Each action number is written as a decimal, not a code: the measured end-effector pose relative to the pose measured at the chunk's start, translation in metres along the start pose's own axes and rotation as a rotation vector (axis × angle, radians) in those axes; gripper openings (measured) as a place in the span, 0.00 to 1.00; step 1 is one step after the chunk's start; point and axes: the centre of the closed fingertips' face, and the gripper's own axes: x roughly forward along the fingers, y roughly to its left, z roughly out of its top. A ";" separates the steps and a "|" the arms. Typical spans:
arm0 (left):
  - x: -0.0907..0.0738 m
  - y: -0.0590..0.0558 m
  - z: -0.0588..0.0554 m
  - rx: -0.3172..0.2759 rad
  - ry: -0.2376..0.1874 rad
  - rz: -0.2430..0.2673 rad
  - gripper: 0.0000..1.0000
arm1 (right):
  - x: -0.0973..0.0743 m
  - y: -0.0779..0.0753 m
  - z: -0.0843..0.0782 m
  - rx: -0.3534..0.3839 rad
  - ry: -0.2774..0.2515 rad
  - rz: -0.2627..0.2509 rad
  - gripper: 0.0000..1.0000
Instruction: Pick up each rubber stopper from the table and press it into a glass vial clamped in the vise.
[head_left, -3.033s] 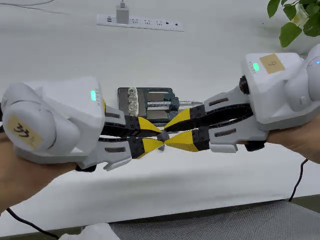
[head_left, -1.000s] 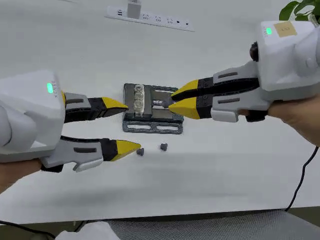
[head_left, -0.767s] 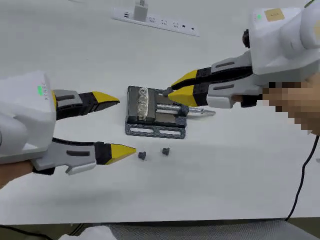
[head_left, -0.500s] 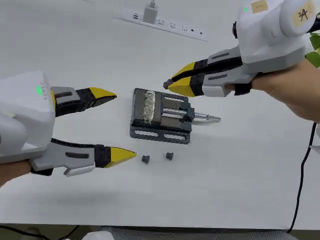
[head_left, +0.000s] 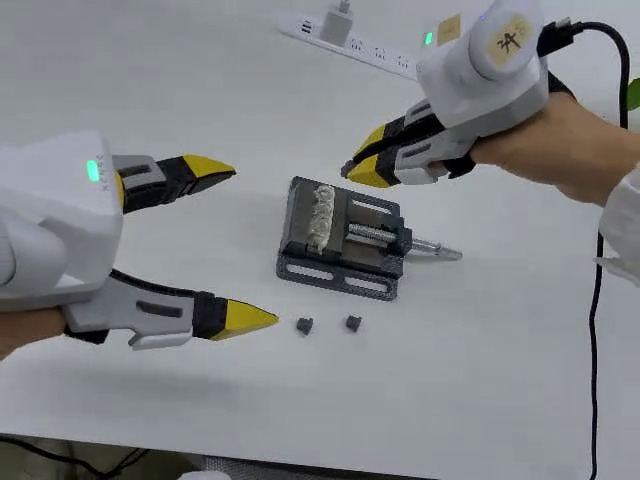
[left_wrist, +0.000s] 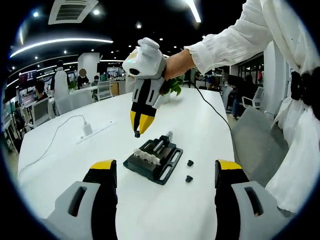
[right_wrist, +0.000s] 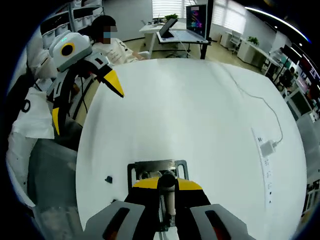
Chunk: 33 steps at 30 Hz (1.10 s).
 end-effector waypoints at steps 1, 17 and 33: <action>0.000 0.001 -0.001 0.000 0.002 -0.001 0.81 | 0.005 -0.002 -0.002 -0.008 0.012 0.000 0.06; -0.001 0.008 -0.013 -0.039 -0.001 0.004 0.90 | 0.031 -0.003 -0.010 -0.068 0.094 0.026 0.06; -0.004 0.008 -0.014 -0.055 -0.020 0.009 0.90 | 0.034 0.002 -0.011 -0.081 0.128 0.044 0.06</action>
